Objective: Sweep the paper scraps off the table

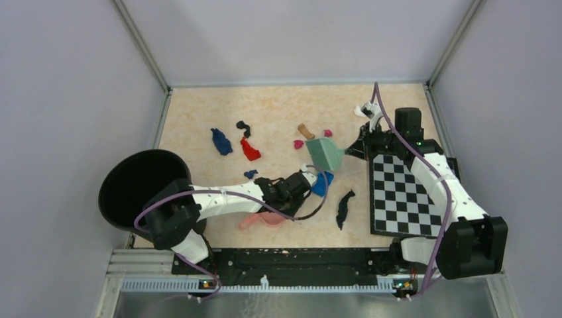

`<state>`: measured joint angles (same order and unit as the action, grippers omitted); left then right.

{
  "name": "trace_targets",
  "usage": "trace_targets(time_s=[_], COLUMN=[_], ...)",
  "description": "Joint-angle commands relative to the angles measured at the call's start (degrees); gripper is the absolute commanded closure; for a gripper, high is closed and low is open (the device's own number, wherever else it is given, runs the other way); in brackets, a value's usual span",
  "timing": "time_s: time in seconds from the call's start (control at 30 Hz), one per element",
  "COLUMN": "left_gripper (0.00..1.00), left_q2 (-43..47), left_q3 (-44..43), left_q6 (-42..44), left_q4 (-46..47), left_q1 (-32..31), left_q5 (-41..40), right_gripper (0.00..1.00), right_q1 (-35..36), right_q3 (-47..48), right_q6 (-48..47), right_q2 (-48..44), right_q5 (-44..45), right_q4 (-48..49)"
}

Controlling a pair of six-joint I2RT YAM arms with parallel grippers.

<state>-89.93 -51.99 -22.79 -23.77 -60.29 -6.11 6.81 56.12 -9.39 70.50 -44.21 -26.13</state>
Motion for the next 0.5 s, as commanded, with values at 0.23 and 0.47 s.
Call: trace_targets(time_s=[0.23,0.47], left_gripper=[0.65,0.40], left_q2=[6.10,16.25], left_q3=[-1.69,0.34], left_q6=[12.72,12.00], left_q4=[-0.62,-9.67], left_q1=[-9.15,-9.76], left_q5=[2.31,-8.28], right_gripper=[1.00,1.00], right_q1=[-0.90,-0.99], right_q3=[0.46,0.32], right_q6=[-0.81,-1.47], right_q2=[-1.12,-1.09], right_q5=[-0.97,-1.42], right_q4=[2.16,1.88])
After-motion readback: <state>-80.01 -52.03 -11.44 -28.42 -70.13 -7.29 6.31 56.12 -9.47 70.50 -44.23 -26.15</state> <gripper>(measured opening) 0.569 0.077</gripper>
